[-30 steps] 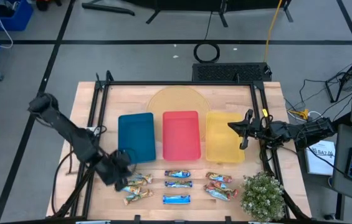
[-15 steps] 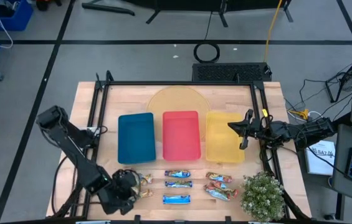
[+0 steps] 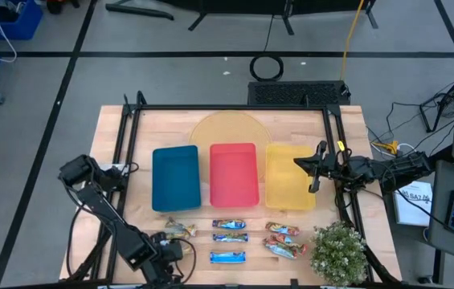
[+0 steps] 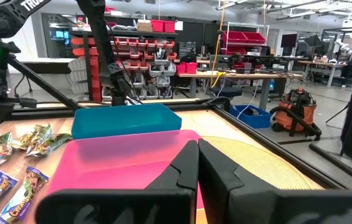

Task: Pick and place Granola Bars by type
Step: Put the green granola bar into the blue bin

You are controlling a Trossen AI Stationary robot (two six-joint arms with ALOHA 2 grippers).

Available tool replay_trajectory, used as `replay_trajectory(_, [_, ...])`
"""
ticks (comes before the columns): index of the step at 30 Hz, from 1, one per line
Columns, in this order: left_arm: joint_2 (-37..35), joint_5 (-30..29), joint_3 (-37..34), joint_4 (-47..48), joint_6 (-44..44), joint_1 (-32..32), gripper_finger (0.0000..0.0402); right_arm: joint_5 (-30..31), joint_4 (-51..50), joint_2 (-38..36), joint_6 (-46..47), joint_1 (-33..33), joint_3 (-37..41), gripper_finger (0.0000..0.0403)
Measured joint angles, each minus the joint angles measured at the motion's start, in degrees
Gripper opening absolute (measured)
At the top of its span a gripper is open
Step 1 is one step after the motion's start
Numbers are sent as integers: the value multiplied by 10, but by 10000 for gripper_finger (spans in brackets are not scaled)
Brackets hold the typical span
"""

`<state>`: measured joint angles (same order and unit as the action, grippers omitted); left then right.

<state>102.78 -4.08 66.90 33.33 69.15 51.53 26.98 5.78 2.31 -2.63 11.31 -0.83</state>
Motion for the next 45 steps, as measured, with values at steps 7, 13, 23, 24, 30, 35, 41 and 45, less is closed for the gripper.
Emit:
replay_trajectory(7, [0,-5,0,14,-1,0,239,0,0,0,0,0,0,0])
replay_trajectory(13, [0,-5,0,71,2,-2,239,0,0,0,0,0,0,0])
replay_trajectory(23, [0,-5,0,63,5,-2,187,0,0,0,0,0,0,0])
replay_trajectory(24, [0,-5,0,63,5,-2,182,0,0,0,0,0,0,0])
replay_trajectory(30, [8,-6,0,60,1,-2,167,0,0,0,0,0,0,0])
replay_trajectory(35, [42,19,0,39,-18,-5,166,0,0,0,0,0,0,0])
replay_trajectory(41, [72,21,3,17,-43,-4,166,0,0,0,0,0,0,0])
replay_trajectory(45, [74,13,2,17,-46,-4,160,0,0,0,4,0,0,0])
